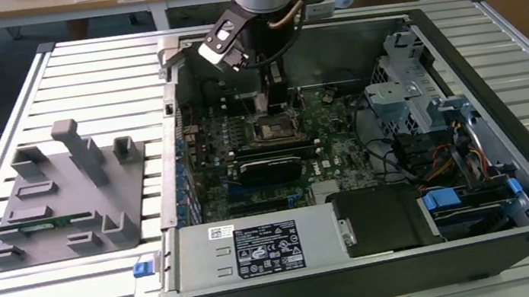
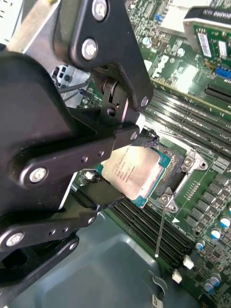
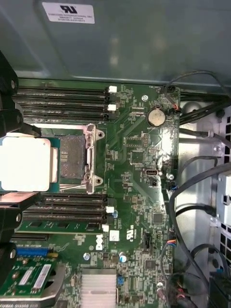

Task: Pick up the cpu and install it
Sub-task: 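Place the cpu into insertion slot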

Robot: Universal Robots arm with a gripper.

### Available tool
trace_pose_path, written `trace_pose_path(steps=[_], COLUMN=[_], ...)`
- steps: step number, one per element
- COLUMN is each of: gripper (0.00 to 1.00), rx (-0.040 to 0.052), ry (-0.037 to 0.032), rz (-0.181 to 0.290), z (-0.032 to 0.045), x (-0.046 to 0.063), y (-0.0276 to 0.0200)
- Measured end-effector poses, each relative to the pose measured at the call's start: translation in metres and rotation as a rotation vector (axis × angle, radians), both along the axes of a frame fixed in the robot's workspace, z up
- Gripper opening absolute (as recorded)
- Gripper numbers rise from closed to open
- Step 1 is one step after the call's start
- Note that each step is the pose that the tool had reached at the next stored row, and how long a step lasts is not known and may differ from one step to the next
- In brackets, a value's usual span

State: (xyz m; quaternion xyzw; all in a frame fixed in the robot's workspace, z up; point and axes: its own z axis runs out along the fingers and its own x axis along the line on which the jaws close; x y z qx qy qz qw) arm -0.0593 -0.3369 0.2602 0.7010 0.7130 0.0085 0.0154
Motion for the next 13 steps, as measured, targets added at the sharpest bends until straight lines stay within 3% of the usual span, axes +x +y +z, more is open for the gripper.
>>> trace_pose_path(steps=[4, 13], gripper=[0.54, 0.54], rx=[-0.0001, 0.0000], ry=[-0.0004, -0.0041], rz=[0.000, 0.000], z=[-0.0070, -0.0151], x=[0.000, 0.003], y=[0.0002, 0.0003])
